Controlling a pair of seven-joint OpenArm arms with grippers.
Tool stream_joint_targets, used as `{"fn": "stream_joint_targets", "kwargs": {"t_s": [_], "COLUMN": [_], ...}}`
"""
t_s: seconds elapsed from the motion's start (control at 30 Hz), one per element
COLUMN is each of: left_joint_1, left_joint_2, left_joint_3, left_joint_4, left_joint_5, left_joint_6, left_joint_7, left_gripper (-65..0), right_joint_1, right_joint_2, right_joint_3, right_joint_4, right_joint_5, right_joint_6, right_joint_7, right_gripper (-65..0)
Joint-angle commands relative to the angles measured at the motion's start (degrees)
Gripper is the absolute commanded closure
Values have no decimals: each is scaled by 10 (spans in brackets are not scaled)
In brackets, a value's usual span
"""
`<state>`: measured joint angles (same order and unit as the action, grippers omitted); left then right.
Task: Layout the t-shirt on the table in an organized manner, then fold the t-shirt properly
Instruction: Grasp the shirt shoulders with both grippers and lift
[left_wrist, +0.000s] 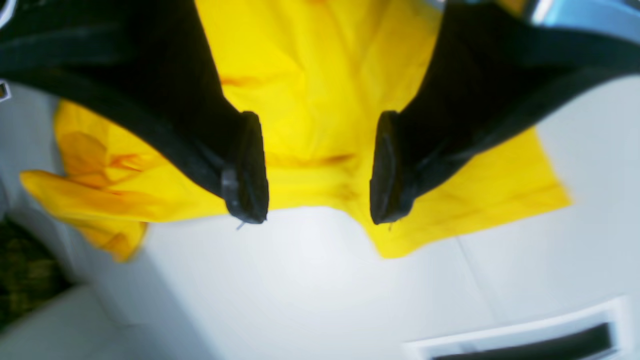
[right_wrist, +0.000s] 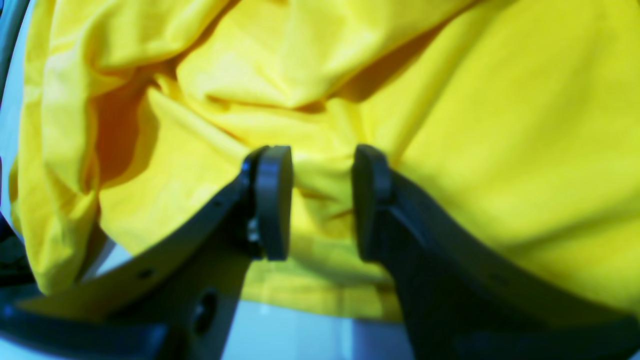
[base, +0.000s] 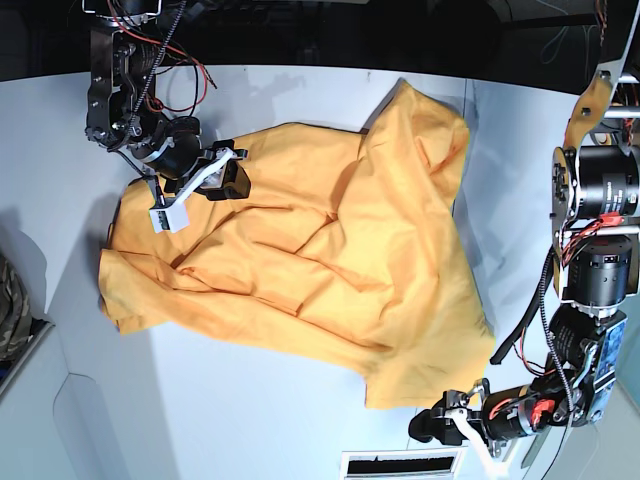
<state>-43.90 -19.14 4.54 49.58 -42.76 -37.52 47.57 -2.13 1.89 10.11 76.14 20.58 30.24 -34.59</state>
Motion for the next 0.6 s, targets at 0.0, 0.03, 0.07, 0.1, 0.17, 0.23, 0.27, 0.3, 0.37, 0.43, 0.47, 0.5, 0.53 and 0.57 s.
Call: {"fn": "stream_joint_targets", "kwargs": {"t_s": [0.0, 0.03, 0.07, 0.1, 0.17, 0.23, 0.27, 0.3, 0.37, 0.43, 0.47, 0.5, 0.53, 0.57], "left_joint_1": [-7, 7, 23, 42, 87, 140, 167, 195, 250, 306, 335, 363, 391, 417], "left_joint_2": [-19, -30, -42, -56, -82, -109, -121, -133, -151, -167, -174, -181, -185, -187], "left_joint_3": [-3, -3, -3, -4, -4, -4, -4, -4, -4, -4, -5, -7, -10, -16], "left_joint_4": [10, 11, 13, 17, 31, 57, 74, 94, 141, 198, 229, 261, 291, 318], "left_joint_5": [-51, -102, -146, -184, -234, -253, -257, -257, -257, -257, -256, -256, -257, -256], "left_joint_6": [-25, -25, -25, -25, -25, -25, -25, -25, -25, -25, -25, -25, -25, -25], "left_joint_7": [9, 34, 60, 82, 107, 110, 110, 110, 110, 114, 115, 114, 114, 114], "left_gripper": [-359, -358, -358, -358, -357, -356, -357, -356, -357, -356, -356, -356, -357, -357], "right_joint_1": [0, 0, 0, 0, 0, 0, 0, 0, 0, 0, 0, 0, 0, -3], "right_joint_2": [2, 2, 2, 2, 2, 3, 3, 4, 9, 18, 23, 29, 35, 42], "right_joint_3": [1, 1, 1, 1, 1, 2, 3, 7, 19, 38, 51, 67, 85, 104], "right_joint_4": [7, 10, 14, 20, 38, 62, 75, 87, 108, 120, 122, 122, 122, 122], "right_joint_5": [5, 10, 14, 16, 16, 15, 15, 15, 15, 15, 15, 15, 15, 16], "right_joint_6": [0, 0, 0, 0, 0, 0, -1, -4, -5, -14, -19, -20, -20, -20], "right_joint_7": [-10, -10, -10, -10, -11, -15, -17, -18, -19, -19, -19, -19, -19, -19], "right_gripper": [-217, -217, -217, -217, -217, -217, -217, -217, -217, -217, -217, -218, -234, -262]}}
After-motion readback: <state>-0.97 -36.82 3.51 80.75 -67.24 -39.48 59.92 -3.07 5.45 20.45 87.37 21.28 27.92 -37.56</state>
